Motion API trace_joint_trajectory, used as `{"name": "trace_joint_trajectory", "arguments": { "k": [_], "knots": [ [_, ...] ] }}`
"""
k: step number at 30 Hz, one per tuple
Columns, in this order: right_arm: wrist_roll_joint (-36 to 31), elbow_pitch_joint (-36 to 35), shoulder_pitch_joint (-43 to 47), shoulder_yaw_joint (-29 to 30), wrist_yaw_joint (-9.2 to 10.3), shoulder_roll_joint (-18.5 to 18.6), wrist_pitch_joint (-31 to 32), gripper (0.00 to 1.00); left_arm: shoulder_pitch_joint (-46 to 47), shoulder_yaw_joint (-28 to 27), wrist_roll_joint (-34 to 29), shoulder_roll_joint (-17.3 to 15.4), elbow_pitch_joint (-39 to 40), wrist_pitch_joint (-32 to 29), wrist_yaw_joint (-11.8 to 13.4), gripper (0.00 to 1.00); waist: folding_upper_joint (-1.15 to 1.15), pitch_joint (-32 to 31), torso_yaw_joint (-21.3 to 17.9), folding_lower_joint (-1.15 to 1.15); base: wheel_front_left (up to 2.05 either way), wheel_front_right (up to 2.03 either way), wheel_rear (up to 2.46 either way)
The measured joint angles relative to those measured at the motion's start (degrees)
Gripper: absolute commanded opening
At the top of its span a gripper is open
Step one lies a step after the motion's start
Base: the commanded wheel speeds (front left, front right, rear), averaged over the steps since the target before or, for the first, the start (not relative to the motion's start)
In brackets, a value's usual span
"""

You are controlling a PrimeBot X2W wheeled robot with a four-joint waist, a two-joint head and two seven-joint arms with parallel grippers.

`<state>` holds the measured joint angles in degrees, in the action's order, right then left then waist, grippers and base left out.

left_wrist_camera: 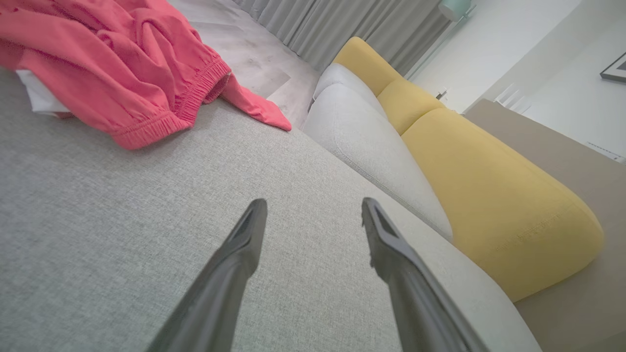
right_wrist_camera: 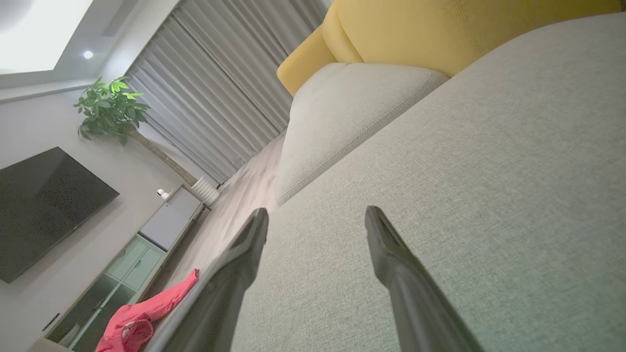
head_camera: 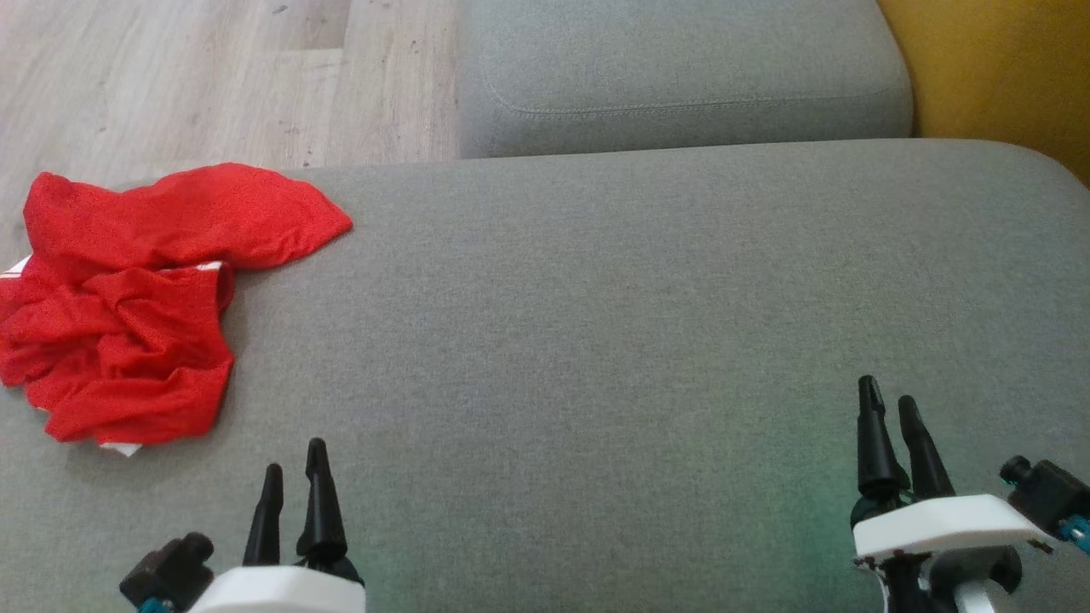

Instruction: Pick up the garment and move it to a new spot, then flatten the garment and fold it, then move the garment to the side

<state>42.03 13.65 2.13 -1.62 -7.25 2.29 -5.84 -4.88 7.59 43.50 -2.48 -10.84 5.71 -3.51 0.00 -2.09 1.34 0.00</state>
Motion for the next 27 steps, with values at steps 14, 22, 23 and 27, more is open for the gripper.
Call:
{"name": "trace_joint_trajectory", "arguments": {
  "k": [14,22,23,27],
  "knots": [
    [-11.5,1.6,1.0,-2.3,0.0,0.0,-2.3,1.0,-0.4,2.1,-9.0,0.0,-0.6,2.5,1.1,1.0,0.0,-0.4,0.4,0.01,0.0,0.0,0.0],
    [-18.4,3.7,1.0,-3.5,0.0,0.0,-3.8,1.0,-1.6,3.5,-14.5,-0.1,-1.8,4.0,1.9,1.0,0.0,-0.6,0.7,0.0,0.0,0.0,0.0],
    [-19.1,3.8,1.0,-3.6,0.0,0.0,-3.9,1.0,-1.6,3.6,-15.1,-0.1,-1.9,4.0,2.0,1.0,0.0,-0.6,0.7,0.01,0.0,0.0,0.0],
    [-22.0,3.9,1.0,-3.9,0.0,0.0,-4.5,1.0,-1.6,3.7,-17.4,-0.2,-2.0,4.8,2.5,1.0,0.0,-0.6,0.7,0.01,0.0,0.0,0.0]
  ]
}}
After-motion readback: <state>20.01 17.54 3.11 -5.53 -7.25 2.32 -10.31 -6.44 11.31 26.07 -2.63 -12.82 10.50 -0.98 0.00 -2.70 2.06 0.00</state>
